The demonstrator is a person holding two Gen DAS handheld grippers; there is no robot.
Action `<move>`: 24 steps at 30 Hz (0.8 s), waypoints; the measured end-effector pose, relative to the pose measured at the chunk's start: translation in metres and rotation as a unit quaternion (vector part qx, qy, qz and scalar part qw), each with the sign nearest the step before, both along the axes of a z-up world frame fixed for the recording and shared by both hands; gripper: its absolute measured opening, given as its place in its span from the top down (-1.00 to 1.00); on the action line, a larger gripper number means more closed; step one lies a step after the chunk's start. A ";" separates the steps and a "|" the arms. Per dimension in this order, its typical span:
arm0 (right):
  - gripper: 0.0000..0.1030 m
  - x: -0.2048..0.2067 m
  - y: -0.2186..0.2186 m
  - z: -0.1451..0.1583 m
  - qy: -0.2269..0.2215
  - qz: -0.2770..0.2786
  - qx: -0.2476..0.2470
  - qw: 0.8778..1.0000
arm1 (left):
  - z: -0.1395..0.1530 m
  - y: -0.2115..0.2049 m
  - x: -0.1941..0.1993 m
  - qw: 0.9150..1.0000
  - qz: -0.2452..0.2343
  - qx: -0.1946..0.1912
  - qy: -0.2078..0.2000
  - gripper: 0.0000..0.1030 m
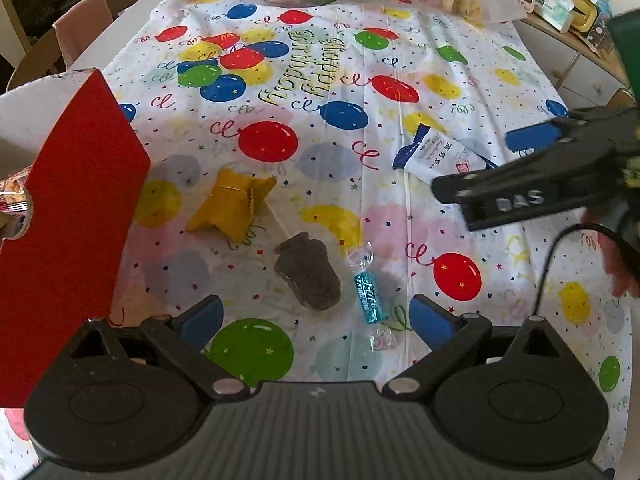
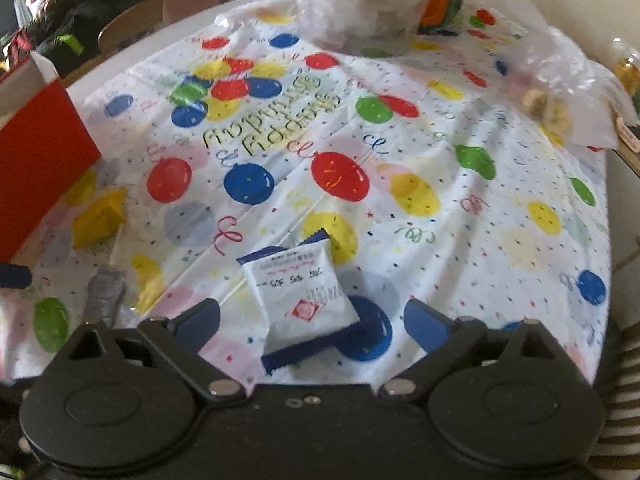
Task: Organize snacks
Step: 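Grasp the white packet with the right tool while the left tool grasps the blue candy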
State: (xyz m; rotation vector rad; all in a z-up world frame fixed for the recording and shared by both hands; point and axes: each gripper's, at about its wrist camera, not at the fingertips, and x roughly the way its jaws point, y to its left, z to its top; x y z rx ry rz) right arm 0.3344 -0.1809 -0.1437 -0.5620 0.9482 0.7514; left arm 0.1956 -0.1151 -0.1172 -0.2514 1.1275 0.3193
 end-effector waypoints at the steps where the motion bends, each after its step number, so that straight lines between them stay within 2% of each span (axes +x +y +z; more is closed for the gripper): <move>1: -0.83 0.002 0.002 -0.003 0.002 0.001 0.000 1.000 | -0.001 0.000 0.001 1.000 -0.001 -0.001 0.001 -0.93; 3: -0.80 0.006 0.004 -0.008 0.006 0.003 0.001 1.000 | -0.003 0.000 0.001 1.000 0.000 -0.002 0.001 -0.93; 6: -0.65 0.012 0.006 -0.014 0.016 0.003 0.007 1.000 | -0.006 -0.001 0.003 1.000 -0.005 -0.006 0.002 -0.92; 11: -0.59 0.012 0.005 -0.017 0.015 0.008 0.019 1.000 | -0.007 -0.006 0.004 1.000 -0.021 -0.010 -0.004 -0.80; 13: -0.45 0.012 0.003 -0.016 0.009 0.006 0.022 1.000 | -0.008 -0.008 0.004 0.999 -0.028 -0.016 -0.005 -0.69; 18: -0.05 0.008 -0.001 -0.013 0.001 -0.005 0.031 1.000 | -0.015 -0.017 0.008 0.998 -0.051 -0.026 0.011 -0.15; 20: 0.05 0.005 -0.002 -0.013 -0.001 -0.010 0.033 0.999 | -0.020 -0.018 0.010 0.998 -0.052 -0.034 0.019 -0.08; 24: 0.08 -0.001 -0.007 -0.013 -0.002 -0.018 0.040 0.999 | -0.021 -0.020 0.012 0.998 -0.054 -0.029 0.014 0.00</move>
